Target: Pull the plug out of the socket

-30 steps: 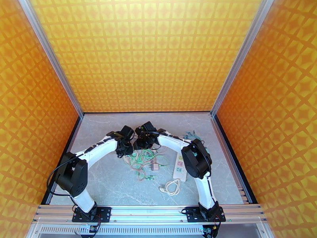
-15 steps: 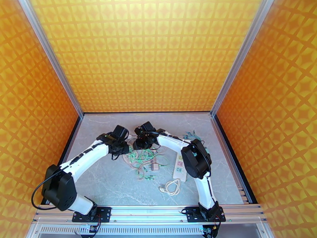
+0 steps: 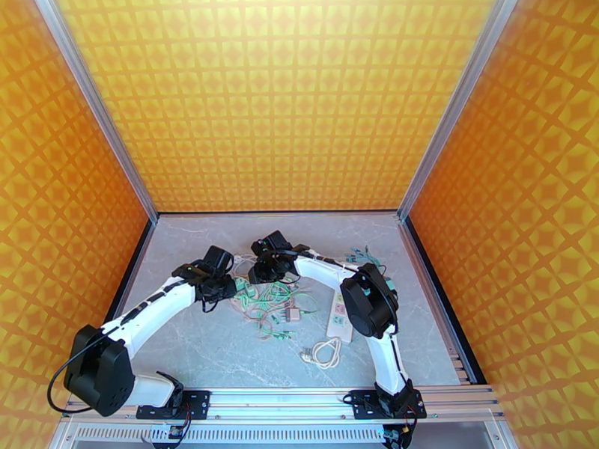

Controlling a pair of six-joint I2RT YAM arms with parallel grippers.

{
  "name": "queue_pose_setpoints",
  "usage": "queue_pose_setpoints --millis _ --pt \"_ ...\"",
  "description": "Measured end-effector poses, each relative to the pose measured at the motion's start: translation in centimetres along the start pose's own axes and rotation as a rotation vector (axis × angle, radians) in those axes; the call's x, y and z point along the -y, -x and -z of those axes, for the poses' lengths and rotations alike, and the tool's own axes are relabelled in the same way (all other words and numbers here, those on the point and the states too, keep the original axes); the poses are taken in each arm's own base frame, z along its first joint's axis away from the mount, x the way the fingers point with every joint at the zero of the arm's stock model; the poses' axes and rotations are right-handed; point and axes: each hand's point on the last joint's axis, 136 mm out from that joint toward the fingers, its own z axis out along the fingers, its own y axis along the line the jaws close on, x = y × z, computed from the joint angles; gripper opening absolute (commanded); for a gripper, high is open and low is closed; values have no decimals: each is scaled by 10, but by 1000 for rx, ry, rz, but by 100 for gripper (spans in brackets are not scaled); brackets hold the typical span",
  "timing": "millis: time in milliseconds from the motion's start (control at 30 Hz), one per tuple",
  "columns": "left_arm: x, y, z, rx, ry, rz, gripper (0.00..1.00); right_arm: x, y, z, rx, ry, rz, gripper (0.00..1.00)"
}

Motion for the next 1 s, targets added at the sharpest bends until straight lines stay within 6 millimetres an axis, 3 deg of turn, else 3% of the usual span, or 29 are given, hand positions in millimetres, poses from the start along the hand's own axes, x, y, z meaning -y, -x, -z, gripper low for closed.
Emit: queue_pose_setpoints --millis 167,233,300,467,700,833,1000 --pt "-5 -7 -21 -58 51 -5 20 0 0 0 0 0 0 34" --pt "-4 -6 -20 -62 55 -5 40 0 0 0 1 0 0 34" --pt "-7 -9 -22 -80 71 -6 53 0 0 0 1 0 0 34" --pt "-23 -19 -22 -121 144 -3 69 1 0 0 1 -2 0 34" --pt "-38 -16 -10 -114 235 13 90 1 0 0 2 -2 0 34" --pt "-39 -11 1 -87 239 17 90 1 0 0 2 -3 0 34" --pt "-23 11 36 12 154 14 91 1 0 0 2 -4 0 34"
